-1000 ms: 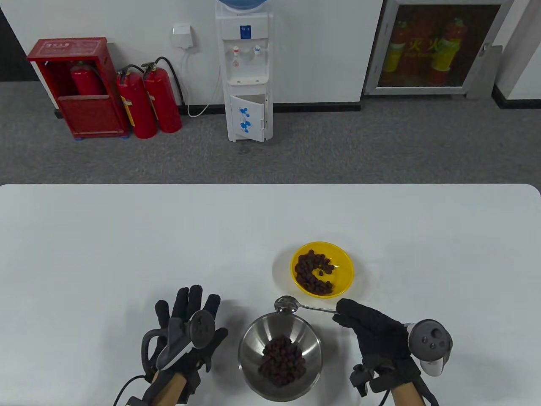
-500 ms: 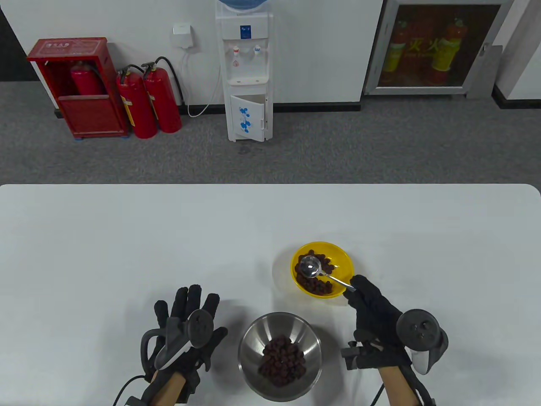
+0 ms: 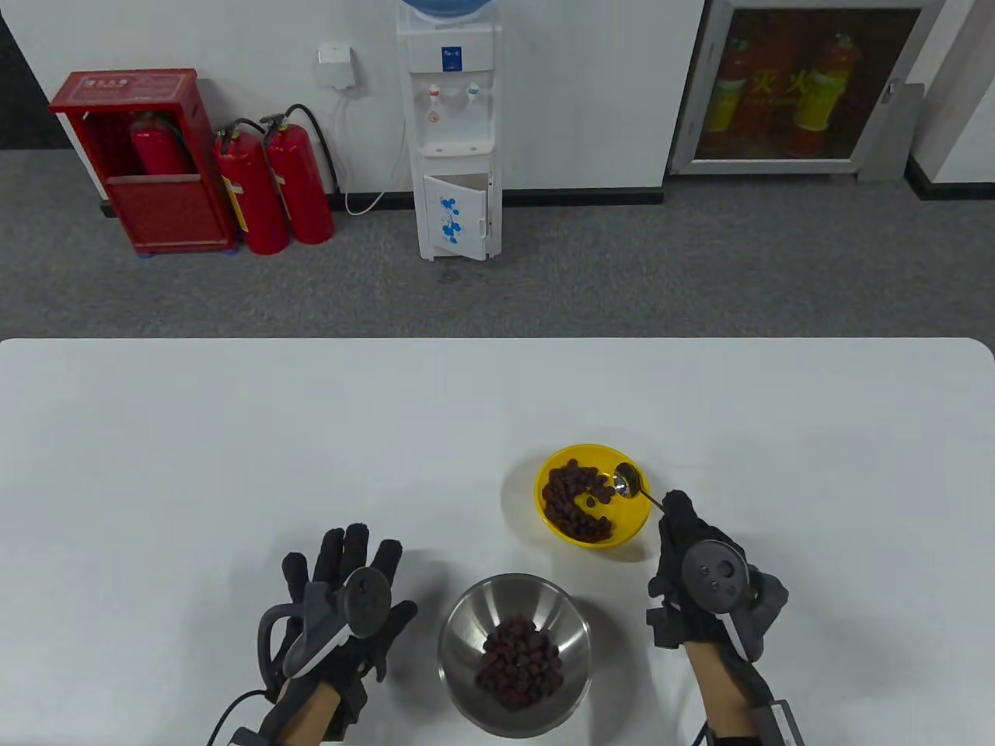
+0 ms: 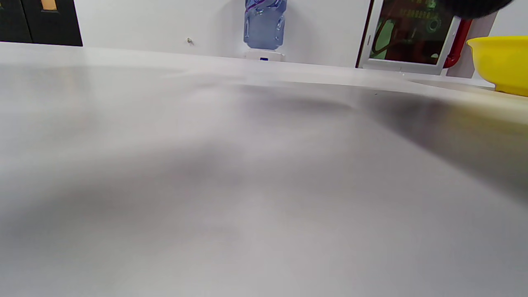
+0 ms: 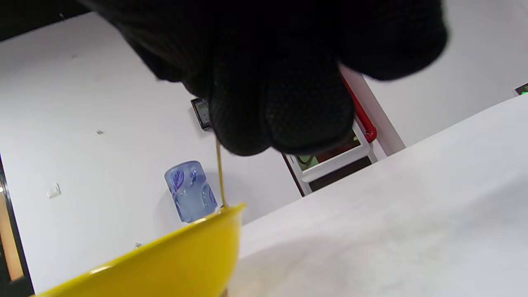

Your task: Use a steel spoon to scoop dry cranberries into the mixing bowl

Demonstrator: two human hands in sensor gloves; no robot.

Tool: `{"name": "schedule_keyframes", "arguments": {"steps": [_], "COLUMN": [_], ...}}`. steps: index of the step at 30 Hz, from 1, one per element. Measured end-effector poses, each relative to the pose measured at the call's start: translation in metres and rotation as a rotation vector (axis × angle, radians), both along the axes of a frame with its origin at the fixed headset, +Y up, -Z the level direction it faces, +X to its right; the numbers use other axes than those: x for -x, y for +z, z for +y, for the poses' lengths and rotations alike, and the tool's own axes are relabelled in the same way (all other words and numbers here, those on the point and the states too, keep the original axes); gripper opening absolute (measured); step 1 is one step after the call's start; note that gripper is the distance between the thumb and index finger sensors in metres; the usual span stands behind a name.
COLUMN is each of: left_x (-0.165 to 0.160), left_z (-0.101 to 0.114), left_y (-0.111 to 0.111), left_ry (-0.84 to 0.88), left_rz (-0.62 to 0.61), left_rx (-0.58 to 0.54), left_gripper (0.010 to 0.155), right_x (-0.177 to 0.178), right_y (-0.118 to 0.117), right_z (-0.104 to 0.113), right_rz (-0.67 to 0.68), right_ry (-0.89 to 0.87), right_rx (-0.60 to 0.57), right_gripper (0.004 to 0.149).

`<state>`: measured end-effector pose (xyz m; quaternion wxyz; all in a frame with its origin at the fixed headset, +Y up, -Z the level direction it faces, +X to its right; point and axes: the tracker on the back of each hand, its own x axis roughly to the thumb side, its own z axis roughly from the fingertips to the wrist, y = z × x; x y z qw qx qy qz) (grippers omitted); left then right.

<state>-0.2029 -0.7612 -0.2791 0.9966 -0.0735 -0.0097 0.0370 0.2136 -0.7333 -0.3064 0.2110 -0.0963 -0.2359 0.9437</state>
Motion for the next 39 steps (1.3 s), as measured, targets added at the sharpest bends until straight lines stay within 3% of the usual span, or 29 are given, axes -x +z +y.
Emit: {"name": "schedule_keyframes", "arguments": {"steps": [3, 8, 14, 18, 24, 30, 35, 39], "left_x": [0.0, 0.0, 0.0, -0.001, 0.0, 0.003, 0.001, 0.004], "left_z": [0.0, -0.001, -0.001, -0.001, 0.001, 0.013, 0.02, 0.021], "left_y": [0.0, 0.0, 0.0, 0.0, 0.001, 0.008, 0.018, 0.023], "left_ry": [0.0, -0.004, -0.008, -0.011, 0.007, 0.069, 0.076, 0.017], "left_rz": [-0.001, -0.001, -0.001, -0.002, -0.001, -0.01, -0.018, -0.004], "left_rx": [-0.001, 0.003, 0.004, 0.01, 0.004, -0.054, -0.089, -0.119], "left_gripper": [0.078, 0.078, 0.078, 0.078, 0.078, 0.078, 0.078, 0.078], "right_x": [-0.007, -0.018, -0.018, -0.021, -0.037, -0.024, 0.002, 0.015], "right_y": [-0.003, -0.012, -0.015, -0.011, 0.012, 0.046, 0.059, 0.061], "right_z": [-0.006, -0.031, -0.038, -0.036, -0.002, 0.03, 0.034, 0.03], "right_rz": [0.001, 0.044, 0.038, 0.013, -0.049, 0.062, 0.148, 0.081], "right_ry": [-0.165, -0.66, -0.659, -0.649, -0.389, -0.141, 0.143, 0.395], "right_rx": [0.057, 0.302, 0.31, 0.281, 0.071, -0.049, 0.0, 0.086], "right_gripper": [0.042, 0.042, 0.043, 0.053, 0.052, 0.055, 0.063, 0.07]}}
